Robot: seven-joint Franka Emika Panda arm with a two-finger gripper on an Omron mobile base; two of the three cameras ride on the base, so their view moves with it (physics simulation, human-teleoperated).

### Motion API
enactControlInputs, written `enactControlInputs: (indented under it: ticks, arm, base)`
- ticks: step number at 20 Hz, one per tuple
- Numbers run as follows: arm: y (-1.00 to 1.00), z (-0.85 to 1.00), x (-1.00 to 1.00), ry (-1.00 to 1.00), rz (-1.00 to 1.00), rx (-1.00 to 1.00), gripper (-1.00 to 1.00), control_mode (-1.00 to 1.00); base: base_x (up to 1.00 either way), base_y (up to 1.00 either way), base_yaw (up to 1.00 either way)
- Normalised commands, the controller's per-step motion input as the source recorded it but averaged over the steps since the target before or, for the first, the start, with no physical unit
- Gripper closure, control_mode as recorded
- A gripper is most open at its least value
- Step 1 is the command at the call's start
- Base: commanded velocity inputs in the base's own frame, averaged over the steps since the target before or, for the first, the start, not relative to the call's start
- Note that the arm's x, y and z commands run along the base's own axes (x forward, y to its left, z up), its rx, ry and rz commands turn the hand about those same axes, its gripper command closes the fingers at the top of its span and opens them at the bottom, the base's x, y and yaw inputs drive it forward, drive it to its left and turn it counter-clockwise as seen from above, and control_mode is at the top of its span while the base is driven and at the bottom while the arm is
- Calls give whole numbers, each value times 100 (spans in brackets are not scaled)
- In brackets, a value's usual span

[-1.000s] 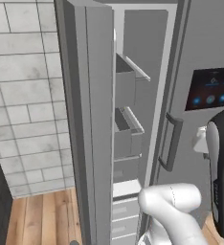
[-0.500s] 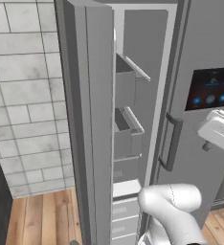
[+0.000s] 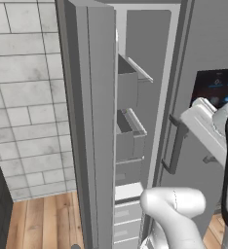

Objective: Take the tomato and eggplant out of the freezer and place them in the tupperware container on the counter. Then put the tupperware containing the vegetables back in the freezer.

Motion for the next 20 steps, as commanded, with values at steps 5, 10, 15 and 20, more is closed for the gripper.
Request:
enactControlInputs:
  ticks: [5,10,15,20]
  arm:
    - [3,-16,76,0,-16,14,-100,-100]
    - [5,-18,63,0,-1,5,-100,-100]
    - [28,-23,34,0,0,0,-100,-100]
    - [24,-28,44,0,0,0,-100,-100]
  base:
    - [0,0,0]
    - [0,0,0]
    - [0,0,0]
    - [0,0,0]
